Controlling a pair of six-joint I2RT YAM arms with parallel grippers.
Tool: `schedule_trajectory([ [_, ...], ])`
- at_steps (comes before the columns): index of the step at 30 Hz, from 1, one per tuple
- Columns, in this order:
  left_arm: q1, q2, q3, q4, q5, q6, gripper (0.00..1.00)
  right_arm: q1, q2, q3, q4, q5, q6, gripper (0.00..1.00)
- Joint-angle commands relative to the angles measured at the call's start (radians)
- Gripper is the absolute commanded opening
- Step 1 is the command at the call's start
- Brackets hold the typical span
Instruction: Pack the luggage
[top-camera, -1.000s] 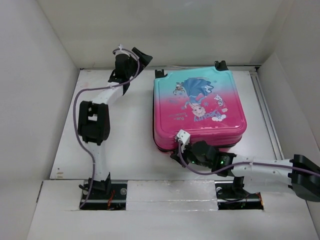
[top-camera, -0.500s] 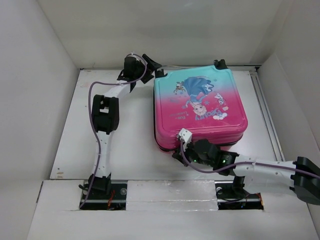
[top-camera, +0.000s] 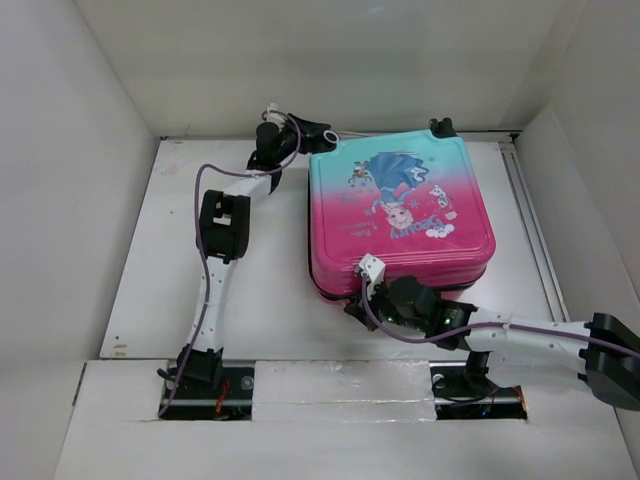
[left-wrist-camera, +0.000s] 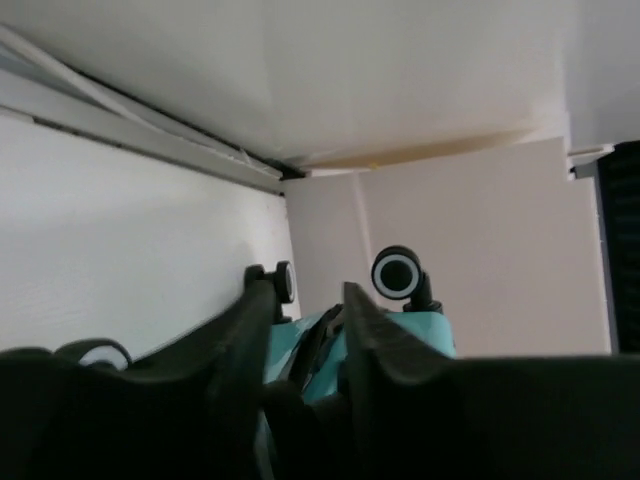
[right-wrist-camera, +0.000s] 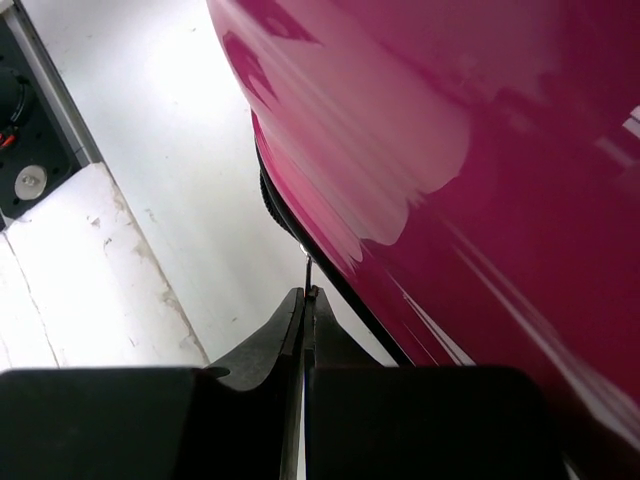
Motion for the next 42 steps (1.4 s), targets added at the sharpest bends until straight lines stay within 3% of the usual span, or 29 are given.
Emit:
schedule_trajectory([
  [1, -0.02, 0.009, 0.017, 0.22, 0.04, -0.111, 0.25, -0.012, -0.026, -0.008, -0.008, -0.019, 0.118, 0.0],
  [2, -0.02, -0.01, 0.001, 0.248, 0.04, -0.111, 0.05, -0.012, -0.026, -0.008, -0.008, -0.019, 0.118, 0.0],
  [3, -0.01, -0.02, -0.011, 0.26, 0.04, -0.12, 0.0, -0.025, -0.026, -0.008, -0.032, -0.002, 0.118, 0.0],
  [9, 0.064, -0.161, -0.271, 0.473, 0.006, -0.143, 0.0, -0.133, -0.055, -0.008, -0.053, -0.028, 0.087, 0.0],
  [13, 0.14, -0.237, -0.443, 0.582, 0.02, -0.169, 0.0, -0.298, -0.034, 0.029, -0.053, -0.123, 0.0, 0.0],
  [19, 0.158, -0.344, -0.607, 0.573, 0.032, -0.101, 0.0, -0.458, 0.09, 0.155, -0.053, -0.225, -0.083, 0.0],
  [21, 0.158, -0.384, -0.71, 0.583, -0.003, -0.065, 0.0, -0.516, 0.09, 0.178, -0.042, -0.253, -0.083, 0.0],
  [24, 0.135, -0.453, -0.747, 0.497, -0.026, 0.015, 0.0, -0.573, 0.005, 0.126, -0.053, -0.305, -0.045, 0.0],
  [26, 0.117, -0.476, -0.734, 0.437, -0.037, 0.11, 0.21, -0.573, -0.139, 0.078, -0.086, -0.281, 0.001, 0.0],
  [27, 0.102, -0.491, -0.721, 0.375, -0.063, 0.138, 0.41, -0.573, -0.193, 0.057, -0.161, -0.232, 0.015, 0.0],
  [30, 0.07, -0.517, -0.686, 0.305, -0.101, 0.21, 0.54, -0.573, -0.429, -0.018, -0.296, -0.137, 0.082, 0.0],
  [32, 0.056, -0.517, -0.651, 0.262, -0.123, 0.239, 0.7, -0.596, -0.524, -0.052, -0.335, -0.144, 0.132, 0.0],
  [35, 0.031, -0.485, -0.542, 0.169, -0.134, 0.262, 0.85, -0.625, -0.575, -0.052, -0.355, -0.134, 0.158, 0.0],
  [38, 0.02, -0.386, -0.429, 0.069, -0.1, 0.25, 0.87, -0.638, -0.5, -0.02, -0.398, -0.158, 0.137, 0.0],
  [42, 0.011, -0.294, -0.291, 0.058, -0.078, 0.207, 0.94, -0.638, -0.477, -0.031, -0.344, -0.215, 0.117, 0.0],
])
